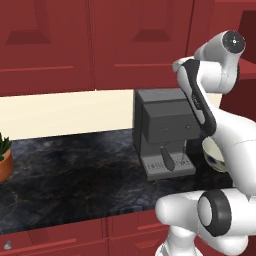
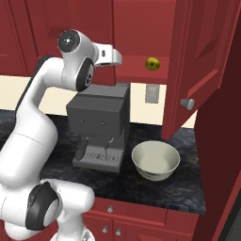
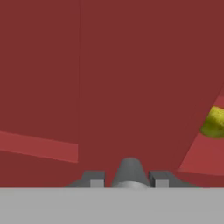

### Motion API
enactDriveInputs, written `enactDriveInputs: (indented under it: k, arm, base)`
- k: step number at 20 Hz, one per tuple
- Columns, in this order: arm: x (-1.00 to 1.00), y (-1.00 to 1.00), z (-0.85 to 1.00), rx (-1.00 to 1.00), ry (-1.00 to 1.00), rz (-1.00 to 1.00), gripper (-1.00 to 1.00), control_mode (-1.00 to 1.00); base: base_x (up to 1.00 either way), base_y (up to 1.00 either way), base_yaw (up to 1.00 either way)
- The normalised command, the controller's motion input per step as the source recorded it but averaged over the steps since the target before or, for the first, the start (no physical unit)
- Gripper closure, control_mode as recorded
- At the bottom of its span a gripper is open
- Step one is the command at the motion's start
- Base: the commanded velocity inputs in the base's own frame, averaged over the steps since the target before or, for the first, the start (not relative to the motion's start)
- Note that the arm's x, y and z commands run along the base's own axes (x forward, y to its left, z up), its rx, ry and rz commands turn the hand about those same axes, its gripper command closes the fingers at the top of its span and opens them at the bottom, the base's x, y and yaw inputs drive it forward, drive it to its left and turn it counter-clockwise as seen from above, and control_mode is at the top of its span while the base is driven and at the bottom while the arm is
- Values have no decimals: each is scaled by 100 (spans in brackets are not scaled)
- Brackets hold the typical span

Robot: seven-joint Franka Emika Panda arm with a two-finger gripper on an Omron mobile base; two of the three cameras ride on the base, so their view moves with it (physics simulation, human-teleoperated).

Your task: Open the cabinet. Pick the pear and pear from the cabinet and place them into the bowl. Then close the cabinet.

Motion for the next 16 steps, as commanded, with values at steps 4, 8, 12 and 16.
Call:
enactDriveInputs:
  k: [4, 8, 12, 16]
  arm:
    - [-46, 22, 0, -2, 0, 0, 100, -100]
    - [-55, 20, 0, -2, 0, 0, 100, -100]
    - [-65, 21, 0, -3, 0, 0, 100, -100]
    - [-74, 18, 0, -2, 0, 0, 100, -100]
  base:
    - [0, 0, 0]
    - [0, 0, 0]
    - [0, 0, 0]
    - [0, 0, 0]
